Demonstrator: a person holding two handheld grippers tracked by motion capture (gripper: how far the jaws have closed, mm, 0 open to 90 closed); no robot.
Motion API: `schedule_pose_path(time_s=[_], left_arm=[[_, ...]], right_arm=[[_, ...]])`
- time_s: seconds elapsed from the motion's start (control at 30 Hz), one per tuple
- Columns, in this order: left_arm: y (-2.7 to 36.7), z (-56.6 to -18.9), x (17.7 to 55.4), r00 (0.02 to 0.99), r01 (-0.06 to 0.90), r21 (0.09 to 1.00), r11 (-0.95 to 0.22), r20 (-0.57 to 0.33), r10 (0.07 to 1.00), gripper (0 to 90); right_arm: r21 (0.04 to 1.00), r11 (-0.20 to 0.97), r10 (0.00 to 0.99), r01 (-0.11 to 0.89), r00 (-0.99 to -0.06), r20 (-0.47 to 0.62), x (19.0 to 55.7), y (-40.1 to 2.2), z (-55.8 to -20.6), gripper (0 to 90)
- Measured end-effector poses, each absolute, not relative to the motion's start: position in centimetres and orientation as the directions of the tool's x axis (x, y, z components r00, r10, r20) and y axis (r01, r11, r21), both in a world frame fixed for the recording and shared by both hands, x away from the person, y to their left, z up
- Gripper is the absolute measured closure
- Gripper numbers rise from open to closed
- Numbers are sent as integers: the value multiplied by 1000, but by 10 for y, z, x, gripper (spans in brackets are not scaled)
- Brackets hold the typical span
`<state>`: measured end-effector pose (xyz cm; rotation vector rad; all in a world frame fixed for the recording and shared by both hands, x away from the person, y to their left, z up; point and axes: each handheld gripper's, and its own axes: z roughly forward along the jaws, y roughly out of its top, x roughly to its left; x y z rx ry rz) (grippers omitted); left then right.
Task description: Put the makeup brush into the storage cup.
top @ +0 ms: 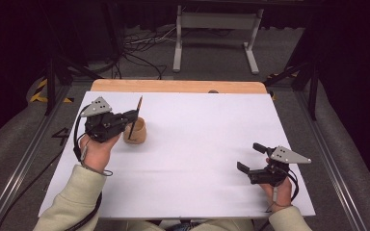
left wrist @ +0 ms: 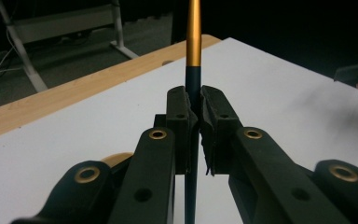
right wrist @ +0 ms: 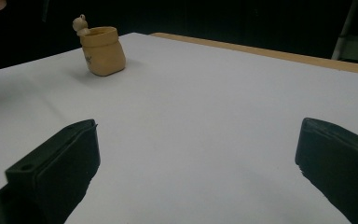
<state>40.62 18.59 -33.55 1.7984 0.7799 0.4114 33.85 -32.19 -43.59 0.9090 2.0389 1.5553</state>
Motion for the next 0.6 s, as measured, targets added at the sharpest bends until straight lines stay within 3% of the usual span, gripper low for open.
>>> schedule_pose_path(time_s=[0.37, 0.6], left_arm=[[180, -336, 411, 693, 257, 951, -170, -58, 719, 826], [181, -337, 419, 666, 275, 953, -124, -96, 740, 826]], right_arm=[[956, 157, 711, 248, -700, 65, 339, -322, -436, 3], [955, 156, 711, 250, -700, 67, 339, -322, -436, 3]])
